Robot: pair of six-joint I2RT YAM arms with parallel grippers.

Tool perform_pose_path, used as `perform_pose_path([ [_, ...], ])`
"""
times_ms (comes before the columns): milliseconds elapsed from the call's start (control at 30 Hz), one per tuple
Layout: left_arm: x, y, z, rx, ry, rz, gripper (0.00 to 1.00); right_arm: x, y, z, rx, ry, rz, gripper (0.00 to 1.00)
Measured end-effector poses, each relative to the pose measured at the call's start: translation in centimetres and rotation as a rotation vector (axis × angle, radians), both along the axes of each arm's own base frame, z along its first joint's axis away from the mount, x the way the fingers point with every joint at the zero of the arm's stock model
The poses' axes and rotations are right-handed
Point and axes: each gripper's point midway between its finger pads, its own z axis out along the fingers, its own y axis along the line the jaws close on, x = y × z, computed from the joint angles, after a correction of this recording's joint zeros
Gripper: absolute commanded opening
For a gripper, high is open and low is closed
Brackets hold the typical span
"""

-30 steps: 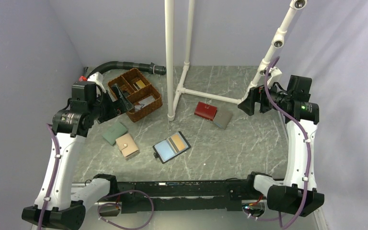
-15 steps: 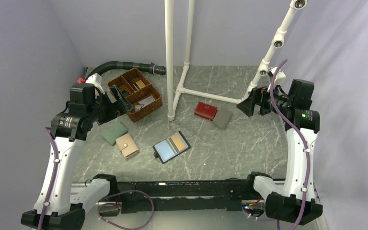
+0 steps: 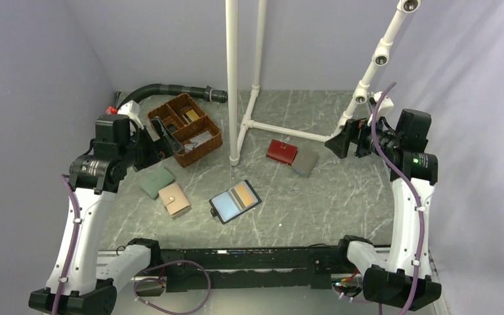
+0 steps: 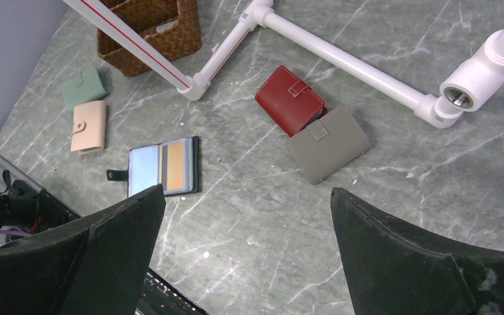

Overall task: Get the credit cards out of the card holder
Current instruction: Reset both arms

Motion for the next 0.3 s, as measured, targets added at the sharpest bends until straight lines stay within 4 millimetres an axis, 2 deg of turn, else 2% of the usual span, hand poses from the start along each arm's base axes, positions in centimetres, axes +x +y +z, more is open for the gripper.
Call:
perform_pose_path([
  [300,-0.22,-0.15,0.17,-0.007,-0.006,-0.008,0.99,-0.24,-0.03,-0.23,-0.001,-0.001,-0.005,1.00],
])
